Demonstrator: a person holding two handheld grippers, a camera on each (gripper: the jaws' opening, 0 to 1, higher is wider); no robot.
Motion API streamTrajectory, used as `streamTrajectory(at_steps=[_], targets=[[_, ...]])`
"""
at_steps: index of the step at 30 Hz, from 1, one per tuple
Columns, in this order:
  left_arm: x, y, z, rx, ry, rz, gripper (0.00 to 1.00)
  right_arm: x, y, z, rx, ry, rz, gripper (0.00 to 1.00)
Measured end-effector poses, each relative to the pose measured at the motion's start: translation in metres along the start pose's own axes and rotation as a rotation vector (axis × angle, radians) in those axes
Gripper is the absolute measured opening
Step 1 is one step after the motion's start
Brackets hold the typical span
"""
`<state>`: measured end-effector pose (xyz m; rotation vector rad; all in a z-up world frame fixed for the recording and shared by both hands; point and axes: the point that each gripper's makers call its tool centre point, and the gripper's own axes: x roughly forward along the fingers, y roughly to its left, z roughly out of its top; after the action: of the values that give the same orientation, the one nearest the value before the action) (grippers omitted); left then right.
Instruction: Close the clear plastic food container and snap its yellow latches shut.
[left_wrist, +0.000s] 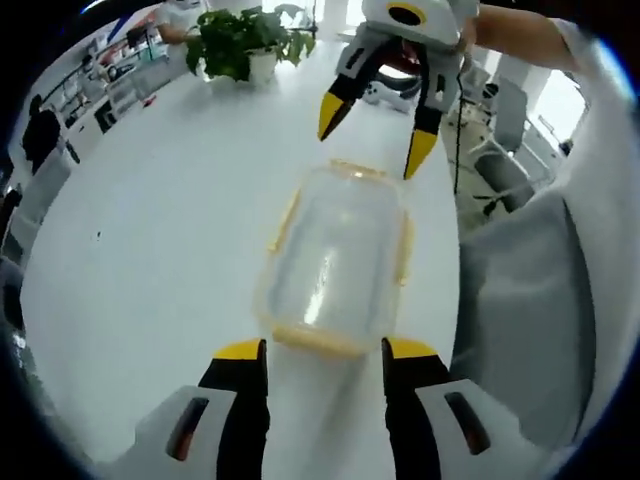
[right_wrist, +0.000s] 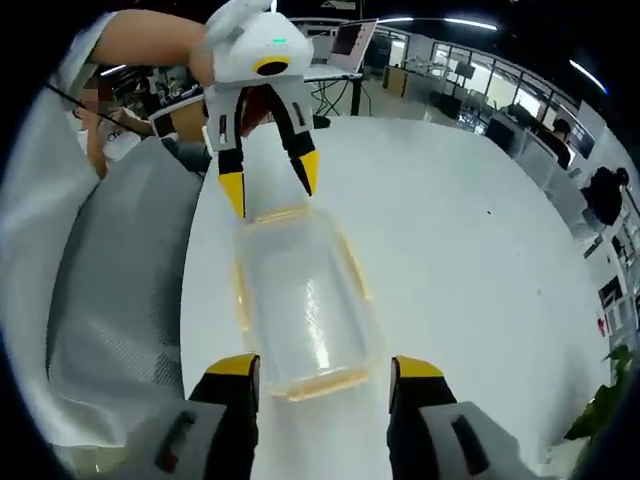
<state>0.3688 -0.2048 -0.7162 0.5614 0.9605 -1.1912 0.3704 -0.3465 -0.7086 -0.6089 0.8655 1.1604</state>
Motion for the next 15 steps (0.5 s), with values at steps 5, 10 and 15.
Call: streamTrajectory(at_steps=[5,10,15], targets=[[0.001,0.004,-0.003,-0.108,-0.028,0.028,0.43,0.002,-0.003,-0.01,0.069,0.017,-0.028,0.47],[0.003,0.008,-0.003,-0.219,-0.077,0.052,0.45,0.005,0.003,-0.009,0.199,-0.022,-0.045,0.48],[0.009,0.006,-0.009,-0.272,-0.081,0.062,0.42,0.009,0.006,-0.015,0.317,-0.017,-0.047,0.49]])
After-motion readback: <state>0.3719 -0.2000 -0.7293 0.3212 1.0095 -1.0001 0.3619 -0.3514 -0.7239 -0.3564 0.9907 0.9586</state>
